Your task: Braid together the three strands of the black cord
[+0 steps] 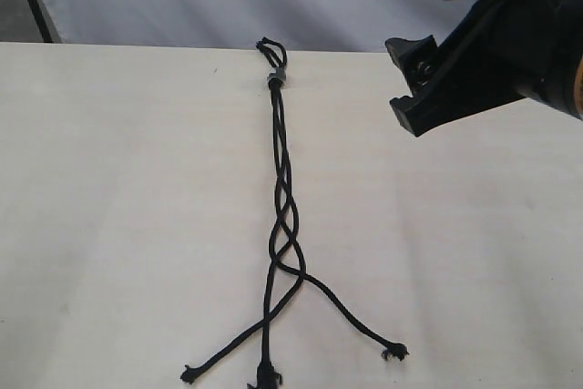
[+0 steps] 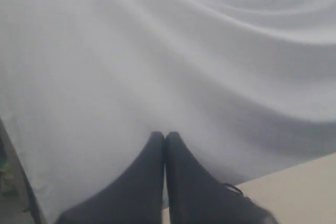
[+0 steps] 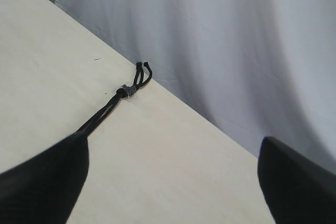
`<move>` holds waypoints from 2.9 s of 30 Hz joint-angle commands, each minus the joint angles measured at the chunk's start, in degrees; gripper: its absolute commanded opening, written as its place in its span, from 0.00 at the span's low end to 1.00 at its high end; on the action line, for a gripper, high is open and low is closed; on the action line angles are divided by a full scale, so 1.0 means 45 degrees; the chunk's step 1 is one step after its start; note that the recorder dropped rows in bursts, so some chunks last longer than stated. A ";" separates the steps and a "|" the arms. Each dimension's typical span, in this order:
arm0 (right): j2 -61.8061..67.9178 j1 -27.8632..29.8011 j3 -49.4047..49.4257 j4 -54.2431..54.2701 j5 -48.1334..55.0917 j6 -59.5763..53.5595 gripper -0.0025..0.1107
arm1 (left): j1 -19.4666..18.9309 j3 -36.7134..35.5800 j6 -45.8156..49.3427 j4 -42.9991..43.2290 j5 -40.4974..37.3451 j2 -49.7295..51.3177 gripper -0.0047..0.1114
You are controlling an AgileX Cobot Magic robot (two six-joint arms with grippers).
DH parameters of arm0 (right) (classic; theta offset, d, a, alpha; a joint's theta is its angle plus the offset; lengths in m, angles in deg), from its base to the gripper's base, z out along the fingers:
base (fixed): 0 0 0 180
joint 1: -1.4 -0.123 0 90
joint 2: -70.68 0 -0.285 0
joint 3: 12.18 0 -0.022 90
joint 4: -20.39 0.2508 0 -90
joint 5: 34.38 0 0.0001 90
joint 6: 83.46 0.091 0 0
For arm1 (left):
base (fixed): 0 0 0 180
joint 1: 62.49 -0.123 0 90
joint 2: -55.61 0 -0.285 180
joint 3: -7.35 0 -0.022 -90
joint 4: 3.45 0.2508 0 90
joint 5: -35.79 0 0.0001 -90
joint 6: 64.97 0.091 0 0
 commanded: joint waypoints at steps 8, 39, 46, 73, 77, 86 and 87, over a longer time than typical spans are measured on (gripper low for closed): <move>-0.0099 0.0079 -0.0010 -0.0079 0.0020 0.0010 0.74 | -0.4187 -0.1682 -0.0265 0.0068 0.3943 -0.0455 0.05; -0.0099 0.0079 -0.0010 -0.0079 0.0020 0.0010 0.74 | -0.4187 -0.3562 1.0465 -1.4653 0.0431 -0.0455 0.05; -0.0099 0.0079 -0.0010 -0.0079 0.0020 0.0010 0.74 | -0.4187 -0.3562 1.1462 -1.5355 -0.0064 -0.0455 0.05; -0.0109 0.0053 -0.0010 0.0969 -0.0339 0.0962 0.74 | -0.4187 -0.3562 1.1460 -1.5259 -0.0097 -0.0455 0.05; -0.0838 0.0231 0.0911 0.4381 -0.2406 -0.0583 0.74 | -0.4187 -0.3562 1.1460 -1.5262 -0.0071 -0.0455 0.05; -0.1462 0.0088 0.6792 1.6573 -1.1563 -1.1059 0.74 | -0.4187 -0.3562 1.1460 -1.5262 -0.0071 -0.0455 0.05; -0.1462 0.0088 0.7256 1.6938 -1.2147 -1.1085 0.74 | -0.4187 -0.3562 1.1460 -1.5262 -0.0071 -0.0455 0.05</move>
